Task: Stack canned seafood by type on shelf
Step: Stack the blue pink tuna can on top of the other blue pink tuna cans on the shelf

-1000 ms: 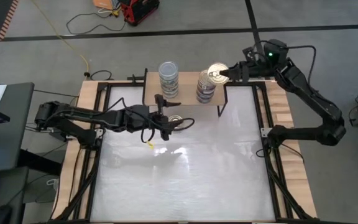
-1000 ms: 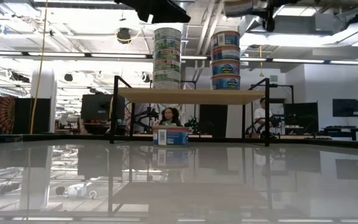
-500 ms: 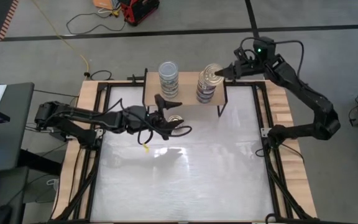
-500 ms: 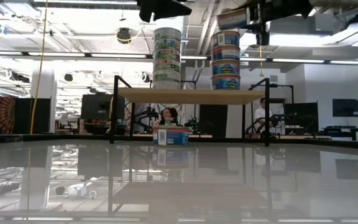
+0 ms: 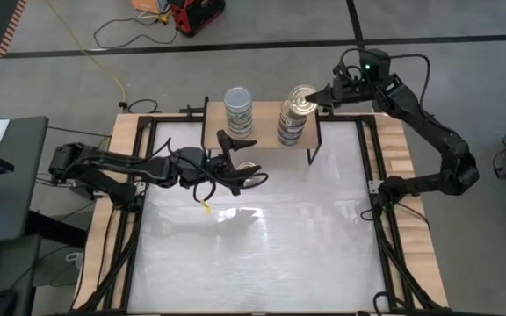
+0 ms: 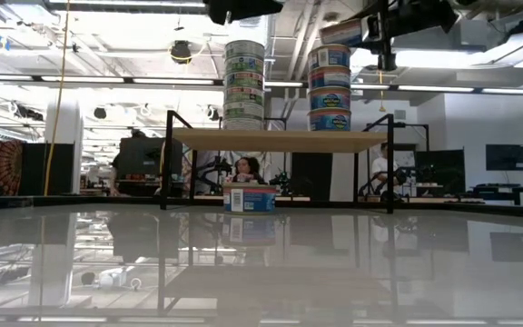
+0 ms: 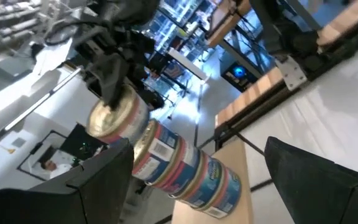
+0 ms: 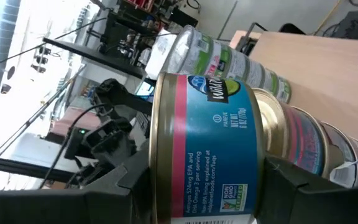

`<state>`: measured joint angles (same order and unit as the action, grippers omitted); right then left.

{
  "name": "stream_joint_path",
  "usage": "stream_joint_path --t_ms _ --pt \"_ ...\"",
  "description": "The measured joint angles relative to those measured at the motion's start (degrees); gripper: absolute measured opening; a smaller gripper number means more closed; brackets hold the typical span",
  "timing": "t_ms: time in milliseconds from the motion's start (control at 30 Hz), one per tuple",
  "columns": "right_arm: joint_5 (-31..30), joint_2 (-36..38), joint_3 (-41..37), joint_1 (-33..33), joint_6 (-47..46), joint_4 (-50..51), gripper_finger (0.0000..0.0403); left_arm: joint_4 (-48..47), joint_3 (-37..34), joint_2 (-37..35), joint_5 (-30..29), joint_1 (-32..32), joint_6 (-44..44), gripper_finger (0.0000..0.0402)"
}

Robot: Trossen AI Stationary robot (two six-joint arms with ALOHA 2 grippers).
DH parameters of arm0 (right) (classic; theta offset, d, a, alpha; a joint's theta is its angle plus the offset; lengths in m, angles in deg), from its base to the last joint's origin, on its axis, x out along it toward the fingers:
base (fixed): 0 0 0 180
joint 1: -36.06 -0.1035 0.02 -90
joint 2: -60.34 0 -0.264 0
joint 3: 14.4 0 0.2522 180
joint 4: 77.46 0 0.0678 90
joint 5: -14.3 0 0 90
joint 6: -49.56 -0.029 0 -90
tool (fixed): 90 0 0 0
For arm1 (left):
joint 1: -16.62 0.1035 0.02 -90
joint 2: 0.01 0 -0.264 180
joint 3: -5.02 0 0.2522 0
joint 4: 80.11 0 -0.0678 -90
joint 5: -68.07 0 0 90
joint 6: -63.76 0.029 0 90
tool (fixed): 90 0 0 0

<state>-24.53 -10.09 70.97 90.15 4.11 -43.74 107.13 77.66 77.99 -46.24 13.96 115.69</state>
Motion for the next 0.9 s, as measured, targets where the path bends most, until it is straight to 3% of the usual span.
stream_joint_path --t_ms 167,567,900 --pt "0.38 -1.82 0.00 -0.82 -0.28 -0.71 0.0221 1.82 1.07 0.00 5.61 2.04 -1.25 0.0347" --pt "1.40 -2.03 0.00 -0.64 0.87 -2.47 0.0226 -13.04 18.39 1.43 20.81 13.04 -9.53 0.0347" --pt "2.51 -2.01 0.00 -0.83 0.93 -3.02 0.0255 -24.71 34.71 13.30 23.02 18.41 -14.00 0.0347"
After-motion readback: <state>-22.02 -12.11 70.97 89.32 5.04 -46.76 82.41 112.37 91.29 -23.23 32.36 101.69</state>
